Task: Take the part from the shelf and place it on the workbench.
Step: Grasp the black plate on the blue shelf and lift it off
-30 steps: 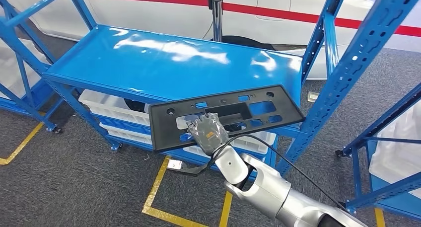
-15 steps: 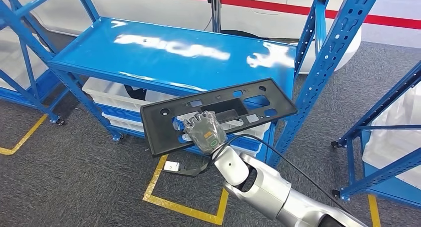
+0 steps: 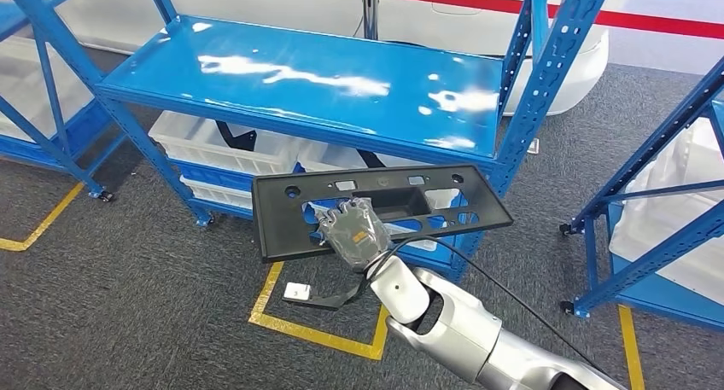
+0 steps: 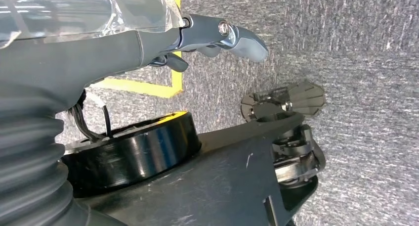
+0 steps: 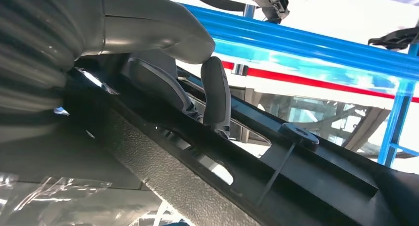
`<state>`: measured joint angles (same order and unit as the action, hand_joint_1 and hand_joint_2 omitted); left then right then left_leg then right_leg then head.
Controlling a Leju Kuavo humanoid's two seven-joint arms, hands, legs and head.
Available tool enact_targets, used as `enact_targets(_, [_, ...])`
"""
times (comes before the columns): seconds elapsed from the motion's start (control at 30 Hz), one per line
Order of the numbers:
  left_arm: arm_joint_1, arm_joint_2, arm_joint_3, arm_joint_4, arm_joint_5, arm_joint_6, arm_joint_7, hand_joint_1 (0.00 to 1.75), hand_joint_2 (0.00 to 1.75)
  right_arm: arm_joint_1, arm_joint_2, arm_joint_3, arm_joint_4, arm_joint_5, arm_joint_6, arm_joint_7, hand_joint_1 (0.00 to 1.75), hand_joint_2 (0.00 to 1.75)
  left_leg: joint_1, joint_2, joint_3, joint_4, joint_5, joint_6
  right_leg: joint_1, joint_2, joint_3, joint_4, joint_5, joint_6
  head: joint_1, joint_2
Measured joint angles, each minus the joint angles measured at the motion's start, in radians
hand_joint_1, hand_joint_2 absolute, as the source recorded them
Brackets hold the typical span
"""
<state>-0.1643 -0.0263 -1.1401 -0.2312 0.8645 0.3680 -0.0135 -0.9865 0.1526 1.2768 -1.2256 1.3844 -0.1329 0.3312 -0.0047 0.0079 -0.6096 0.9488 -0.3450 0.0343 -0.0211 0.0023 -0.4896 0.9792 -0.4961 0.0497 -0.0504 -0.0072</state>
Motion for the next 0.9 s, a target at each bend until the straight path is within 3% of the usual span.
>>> enact_targets(0.1, [0.001,0.000,0.000,0.000,0.001,0.002,0.001,0.00,1.75,-0.001,0.001,-0.001,0.000,-0.014,-0.001,-0.004,1.75,1.75,0.004,0.000,-0.013,0.008,0.006,-0.020,0.003,0.001,-0.011,-0.009,0.010,-0.025,-0.001,0.000])
enact_targets(0.13, [0.002,0.000,0.000,0.000,0.001,0.002,0.002,0.00,1.75,-0.001,0.002,-0.001,0.000,-0.019,-0.001,-0.005,1.75,1.75,0.006,-0.001,-0.023,0.028,-0.017,-0.027,0.002,0.000,-0.021,-0.010,0.021,-0.036,-0.001,0.000])
enact_targets(0.17, [0.003,0.000,0.000,0.000,0.001,0.002,0.002,0.00,1.75,-0.002,0.003,-0.001,0.000,-0.023,-0.002,-0.006,1.75,1.75,0.009,-0.002,-0.038,0.069,-0.059,-0.034,0.001,-0.001,-0.033,-0.011,0.032,-0.044,-0.001,0.000])
enact_targets(0.23, [0.003,0.000,0.000,0.000,0.001,0.003,0.002,0.00,1.75,-0.003,0.005,-0.001,0.000,-0.027,-0.004,-0.006,1.75,1.75,0.013,-0.002,-0.078,0.206,-0.162,-0.046,0.002,-0.001,-0.063,-0.010,0.056,-0.052,-0.001,0.000])
enact_targets(0.27, [0.003,0.000,0.000,0.000,0.001,0.003,0.003,0.00,1.75,-0.003,0.005,-0.001,0.000,-0.029,-0.005,-0.006,1.75,1.75,0.013,-0.002,-0.092,0.273,-0.192,-0.049,0.004,-0.001,-0.078,-0.010,0.067,-0.052,-0.001,0.000])
enact_targets(0.3, [0.003,0.000,0.000,0.000,0.001,0.003,0.003,0.00,1.75,-0.003,0.005,-0.001,0.000,-0.031,-0.006,-0.007,1.75,1.75,0.014,-0.002,-0.094,0.315,-0.199,-0.050,0.005,-0.001,-0.093,-0.009,0.078,-0.052,-0.001,0.000])
enact_targets(0.33, [0.003,0.000,0.000,0.000,0.000,0.003,0.003,0.00,1.75,-0.003,0.005,-0.001,0.000,-0.033,-0.008,-0.007,1.75,1.75,0.013,-0.002,-0.078,0.320,-0.183,-0.049,0.006,-0.001,-0.107,-0.009,0.089,-0.052,-0.001,0.000])
enact_targets(0.4, [0.002,0.000,0.000,0.000,0.000,0.004,0.003,0.00,1.75,-0.004,0.007,-0.002,0.000,-0.034,-0.015,-0.006,1.75,1.75,0.010,-0.004,0.009,0.218,-0.130,-0.036,0.009,0.000,-0.131,-0.009,0.110,-0.050,-0.001,0.000])
enact_targets(0.47, [-0.002,0.002,0.000,0.000,-0.001,0.007,0.003,0.00,1.75,-0.008,0.010,-0.004,0.000,-0.030,-0.023,-0.005,1.75,1.75,0.002,-0.007,0.119,0.054,-0.123,-0.016,0.010,0.000,-0.146,-0.010,0.130,-0.044,-0.001,0.000])
enact_targets(0.53, [-0.004,0.003,0.000,0.000,0.000,0.010,0.003,0.00,1.75,-0.012,0.013,-0.008,0.000,-0.023,-0.031,-0.002,1.75,1.75,-0.008,-0.008,0.161,-0.028,-0.131,-0.003,0.006,-0.002,-0.150,-0.017,0.150,-0.033,0.000,0.000])
enact_targets(0.6, [-0.004,0.003,0.000,0.000,0.000,0.012,0.003,0.00,1.75,-0.017,0.013,-0.010,0.000,-0.018,-0.037,0.001,1.75,1.75,-0.011,-0.007,0.151,-0.042,-0.108,0.008,0.002,-0.002,-0.155,-0.026,0.162,-0.020,0.000,0.000])
enact_targets(0.63, [-0.004,0.003,0.000,0.000,0.000,0.013,0.003,0.00,1.75,-0.018,0.013,-0.011,0.000,-0.017,-0.040,0.002,1.75,1.75,-0.008,-0.005,0.145,-0.049,-0.094,0.015,0.002,-0.002,-0.162,-0.015,0.143,-0.015,0.000,0.000])
enact_targets(0.7, [-0.004,0.002,0.000,0.000,0.000,0.014,0.003,0.00,1.75,-0.019,0.010,-0.013,0.000,-0.016,-0.046,0.005,1.75,1.75,-0.002,-0.003,0.124,-0.055,-0.065,0.025,0.002,-0.001,-0.191,0.067,0.051,-0.008,0.001,0.000])
enact_targets(0.73, [-0.003,0.002,0.000,0.000,0.000,0.015,0.003,0.00,1.75,-0.019,0.009,-0.014,0.000,-0.014,-0.051,0.008,1.75,1.75,-0.001,-0.002,0.108,-0.055,-0.052,0.028,0.003,-0.001,-0.210,0.138,-0.003,-0.005,0.001,0.000])
enact_targets(0.77, [-0.003,0.001,0.000,0.000,-0.001,0.015,0.003,0.00,1.75,-0.018,0.008,-0.014,0.000,-0.011,-0.059,0.010,1.75,1.75,-0.001,-0.002,0.093,-0.054,-0.040,0.028,0.002,-0.001,-0.226,0.211,-0.039,-0.001,0.001,0.000])
enact_targets(0.8, [-0.003,0.001,0.000,0.000,-0.002,0.015,0.004,0.00,1.75,-0.016,0.006,-0.014,0.000,-0.009,-0.068,0.012,1.75,1.75,0.000,-0.001,0.077,-0.053,-0.028,0.026,0.001,-0.001,-0.231,0.266,-0.050,0.003,0.001,0.000])
enact_targets(0.83, [-0.003,0.000,0.000,0.000,-0.004,0.015,0.005,0.00,1.75,-0.014,0.004,-0.014,0.000,-0.008,-0.078,0.014,1.75,1.75,0.001,0.000,0.061,-0.051,-0.016,0.024,0.001,-0.001,-0.222,0.290,-0.037,0.006,0.001,0.000])
enact_targets(0.87, [-0.003,-0.001,0.000,0.000,-0.006,0.015,0.007,0.00,1.75,-0.012,0.002,-0.014,0.000,-0.007,-0.087,0.016,1.75,1.75,0.004,0.001,0.046,-0.047,-0.007,0.020,-0.001,-0.001,-0.194,0.274,-0.009,0.009,0.001,0.000])
enact_targets(0.9, [-0.003,-0.001,0.000,0.000,-0.008,0.015,0.008,0.00,1.75,-0.010,0.001,-0.015,0.000,-0.005,-0.097,0.017,1.75,1.75,0.007,0.002,0.031,-0.040,0.000,0.015,-0.003,-0.002,-0.148,0.221,0.019,0.013,0.001,0.000])
